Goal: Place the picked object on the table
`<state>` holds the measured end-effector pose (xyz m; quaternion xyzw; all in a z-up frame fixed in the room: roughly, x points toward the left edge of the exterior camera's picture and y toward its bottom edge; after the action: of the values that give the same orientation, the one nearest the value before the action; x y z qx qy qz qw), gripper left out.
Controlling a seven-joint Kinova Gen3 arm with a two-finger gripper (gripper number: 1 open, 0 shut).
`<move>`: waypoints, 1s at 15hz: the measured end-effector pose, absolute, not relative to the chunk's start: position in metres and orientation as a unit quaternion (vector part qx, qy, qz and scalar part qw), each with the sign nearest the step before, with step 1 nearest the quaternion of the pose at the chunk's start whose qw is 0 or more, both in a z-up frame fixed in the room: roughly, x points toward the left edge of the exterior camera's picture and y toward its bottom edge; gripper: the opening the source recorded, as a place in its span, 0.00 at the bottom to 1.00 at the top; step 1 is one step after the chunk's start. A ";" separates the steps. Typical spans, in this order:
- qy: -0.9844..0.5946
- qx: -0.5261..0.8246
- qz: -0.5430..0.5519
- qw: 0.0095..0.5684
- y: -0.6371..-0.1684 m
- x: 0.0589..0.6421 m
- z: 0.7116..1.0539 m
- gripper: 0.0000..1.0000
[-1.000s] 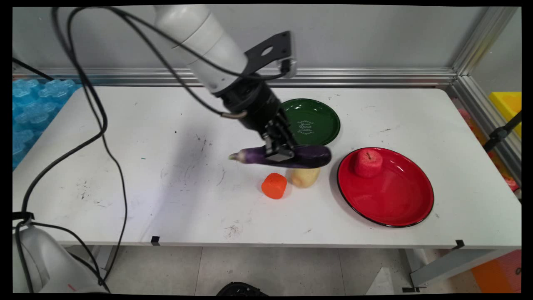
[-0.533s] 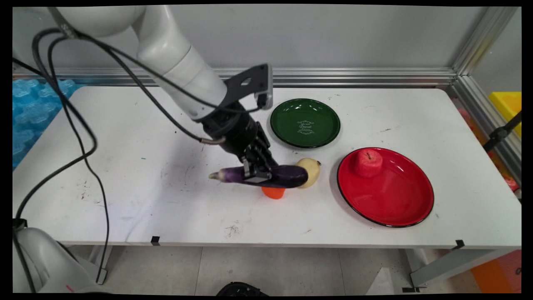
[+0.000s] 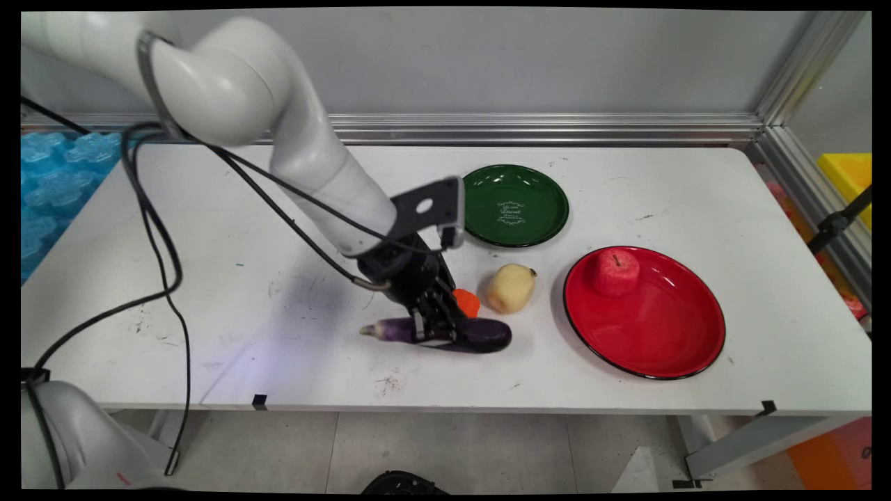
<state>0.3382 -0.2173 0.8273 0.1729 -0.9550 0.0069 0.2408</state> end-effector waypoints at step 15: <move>-0.953 0.152 0.002 0.263 -0.245 0.304 0.763 1.00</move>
<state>0.3045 -0.2451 0.7627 0.1522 -0.9527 0.0023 0.2632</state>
